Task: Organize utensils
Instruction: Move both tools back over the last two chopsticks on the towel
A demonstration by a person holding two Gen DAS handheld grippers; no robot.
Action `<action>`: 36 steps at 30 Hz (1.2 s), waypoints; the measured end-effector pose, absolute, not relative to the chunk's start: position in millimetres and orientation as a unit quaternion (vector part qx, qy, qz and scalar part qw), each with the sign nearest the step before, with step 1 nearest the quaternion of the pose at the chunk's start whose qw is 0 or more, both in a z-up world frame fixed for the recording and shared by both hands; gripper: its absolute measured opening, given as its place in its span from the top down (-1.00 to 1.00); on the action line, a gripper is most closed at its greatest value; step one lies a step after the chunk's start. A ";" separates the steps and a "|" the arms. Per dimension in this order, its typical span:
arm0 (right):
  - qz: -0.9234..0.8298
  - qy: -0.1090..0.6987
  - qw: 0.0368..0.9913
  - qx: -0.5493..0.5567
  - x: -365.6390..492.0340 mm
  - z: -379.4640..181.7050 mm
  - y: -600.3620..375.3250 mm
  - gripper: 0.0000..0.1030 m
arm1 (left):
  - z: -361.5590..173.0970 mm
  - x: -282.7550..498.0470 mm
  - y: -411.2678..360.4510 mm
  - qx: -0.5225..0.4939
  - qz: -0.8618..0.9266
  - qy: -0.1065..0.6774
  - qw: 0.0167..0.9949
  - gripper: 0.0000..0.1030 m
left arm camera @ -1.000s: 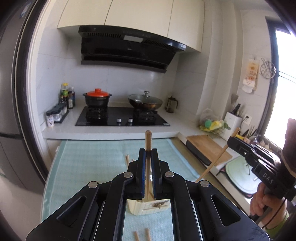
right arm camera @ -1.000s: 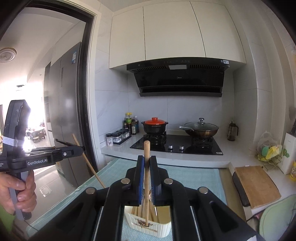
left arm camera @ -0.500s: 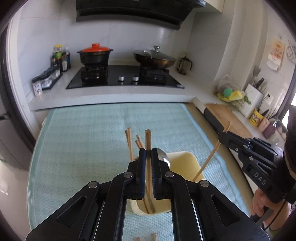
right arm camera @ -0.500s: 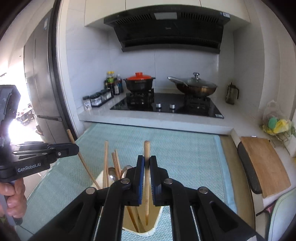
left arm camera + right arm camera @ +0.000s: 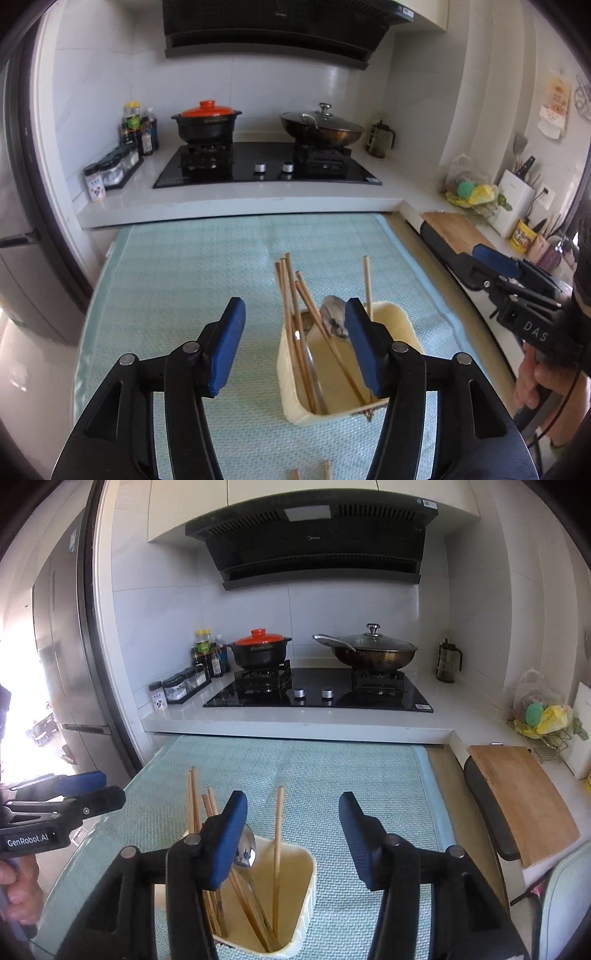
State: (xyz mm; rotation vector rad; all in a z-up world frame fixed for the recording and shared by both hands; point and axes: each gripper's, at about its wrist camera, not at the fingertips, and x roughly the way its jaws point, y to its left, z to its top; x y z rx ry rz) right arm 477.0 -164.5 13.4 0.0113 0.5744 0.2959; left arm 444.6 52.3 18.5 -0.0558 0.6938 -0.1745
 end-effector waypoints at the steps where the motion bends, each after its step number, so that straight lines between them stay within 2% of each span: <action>1: 0.147 0.275 0.950 0.009 467.4 19.4 -168.0 -0.02 | 23.6 433.2 55.0 -0.024 -0.085 0.335 0.938 -0.23; 6: 0.152 0.245 0.957 0.006 405.8 42.7 -183.8 -0.02 | 41.6 365.2 65.9 0.017 -0.084 0.313 0.946 -0.38; 8: 0.155 0.239 0.959 0.000 379.1 45.2 -188.7 -0.03 | 41.2 334.8 71.7 0.035 -0.083 0.305 0.948 -0.54; 13: 0.151 0.234 0.960 -0.025 316.1 32.0 -194.3 -0.04 | 6.2 271.4 88.5 0.052 -0.065 0.320 0.944 -0.59; 19: 0.145 0.264 0.953 -0.026 265.9 -23.2 -183.3 -0.04 | -62.3 223.2 91.5 0.019 -0.054 0.359 0.932 -0.59; 23: 0.166 0.333 0.928 0.007 254.2 -85.4 -160.8 -0.04 | -106.9 215.7 91.5 -0.011 -0.026 0.385 0.923 -0.59; 27: 0.200 0.389 0.899 0.029 255.1 -133.9 -122.0 -0.04 | -129.4 210.7 98.9 -0.054 -0.020 0.404 0.913 -0.59; 28: 0.213 0.395 0.893 0.025 256.0 -140.4 -109.7 0.00 | -131.6 208.3 99.4 -0.057 -0.018 0.404 0.913 -0.59; 29: 0.226 0.400 0.888 0.019 257.5 -145.9 -97.8 0.20 | -133.0 207.0 99.3 -0.055 -0.014 0.403 0.913 -0.59; 31: 0.246 0.415 0.876 0.007 263.2 -155.5 -75.0 0.48 | -136.4 205.1 98.5 -0.045 -0.002 0.402 0.915 -0.59; 36: 0.252 0.447 0.857 -0.039 276.7 -185.1 -37.3 0.48 | -145.6 200.7 97.7 -0.047 -0.003 0.408 0.912 -0.59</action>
